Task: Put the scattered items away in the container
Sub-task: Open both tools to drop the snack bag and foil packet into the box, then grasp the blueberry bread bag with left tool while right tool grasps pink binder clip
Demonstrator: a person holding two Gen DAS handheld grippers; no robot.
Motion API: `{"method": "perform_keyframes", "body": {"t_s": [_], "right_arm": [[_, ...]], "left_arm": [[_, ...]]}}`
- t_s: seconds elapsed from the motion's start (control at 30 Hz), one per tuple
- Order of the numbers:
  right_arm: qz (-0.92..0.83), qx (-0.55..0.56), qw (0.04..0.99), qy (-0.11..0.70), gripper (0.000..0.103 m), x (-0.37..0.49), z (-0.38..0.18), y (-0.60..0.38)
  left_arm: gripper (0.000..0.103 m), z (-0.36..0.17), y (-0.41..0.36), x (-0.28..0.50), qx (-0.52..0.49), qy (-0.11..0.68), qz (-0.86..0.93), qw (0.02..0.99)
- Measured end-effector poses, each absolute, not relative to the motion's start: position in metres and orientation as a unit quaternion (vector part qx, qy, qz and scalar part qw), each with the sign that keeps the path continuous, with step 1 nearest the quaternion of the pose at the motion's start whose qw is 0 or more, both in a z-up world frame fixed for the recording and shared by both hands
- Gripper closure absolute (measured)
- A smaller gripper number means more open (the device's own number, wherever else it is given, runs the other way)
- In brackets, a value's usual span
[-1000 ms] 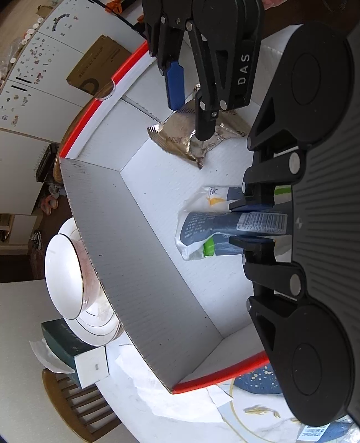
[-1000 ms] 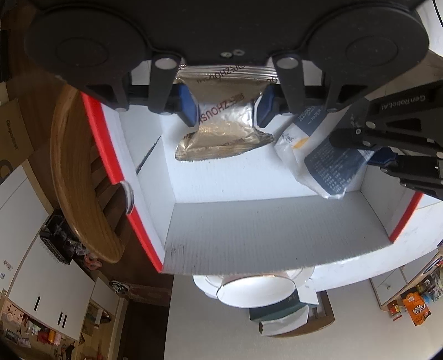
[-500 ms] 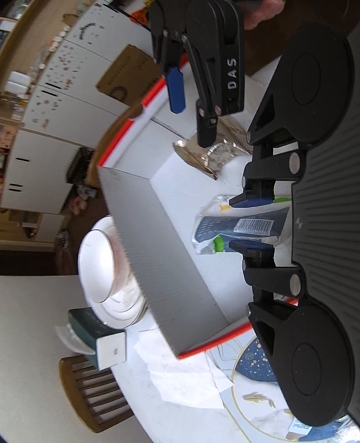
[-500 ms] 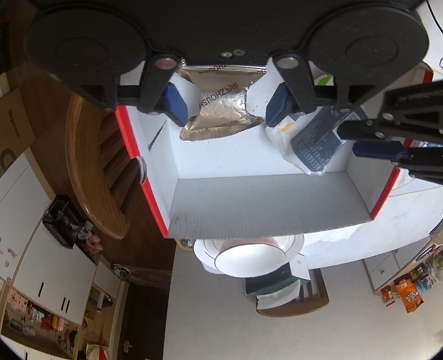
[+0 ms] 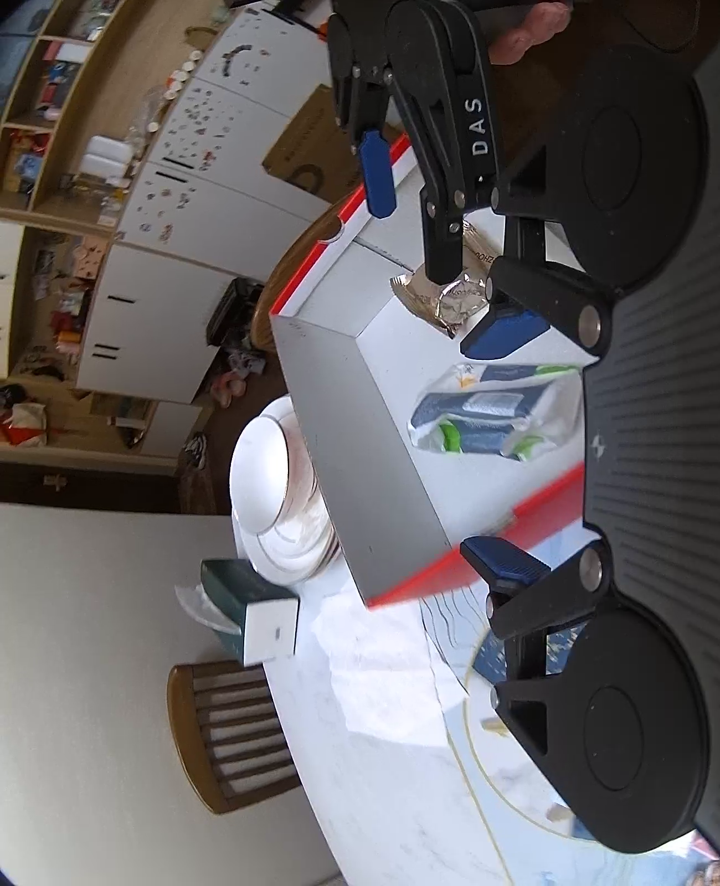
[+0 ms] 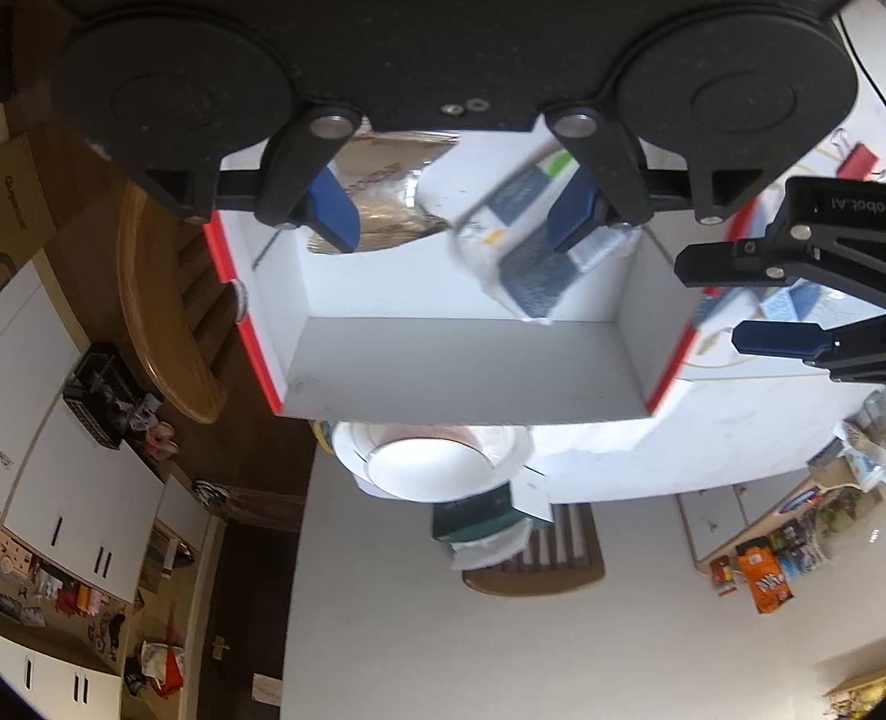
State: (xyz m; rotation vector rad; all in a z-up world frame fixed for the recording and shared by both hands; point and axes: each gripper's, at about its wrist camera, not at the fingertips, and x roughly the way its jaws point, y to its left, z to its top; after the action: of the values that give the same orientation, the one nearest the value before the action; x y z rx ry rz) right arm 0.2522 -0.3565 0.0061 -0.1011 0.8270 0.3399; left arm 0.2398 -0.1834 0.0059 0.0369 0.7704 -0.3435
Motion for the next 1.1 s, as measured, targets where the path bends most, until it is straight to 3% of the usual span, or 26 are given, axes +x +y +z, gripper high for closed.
{"method": "perform_keyframes", "body": {"t_s": [0.27,0.37,0.47,0.57,1.1], "right_arm": [[0.186,-0.042,0.903,0.385,0.024,0.224,0.019,-0.322],[0.198,-0.037,0.903,0.379,0.024,0.213,0.022,-0.303],[0.208,-0.037,0.904,0.372,0.024,0.204,0.023,-0.282],[0.215,-0.040,0.906,0.364,0.024,0.194,0.023,-0.261],[0.221,-0.058,0.910,0.346,0.015,0.148,0.016,-0.162]], "left_arm": [[0.028,0.018,-0.138,0.203,-0.001,0.341,-0.159,0.927],[0.016,0.023,-0.117,0.187,-0.004,0.325,-0.157,0.933],[0.013,0.026,-0.094,0.173,-0.007,0.317,-0.154,0.936],[0.001,0.027,-0.073,0.157,-0.001,0.306,-0.144,0.941],[0.000,0.013,0.042,0.100,-0.022,0.297,-0.120,0.947]]}}
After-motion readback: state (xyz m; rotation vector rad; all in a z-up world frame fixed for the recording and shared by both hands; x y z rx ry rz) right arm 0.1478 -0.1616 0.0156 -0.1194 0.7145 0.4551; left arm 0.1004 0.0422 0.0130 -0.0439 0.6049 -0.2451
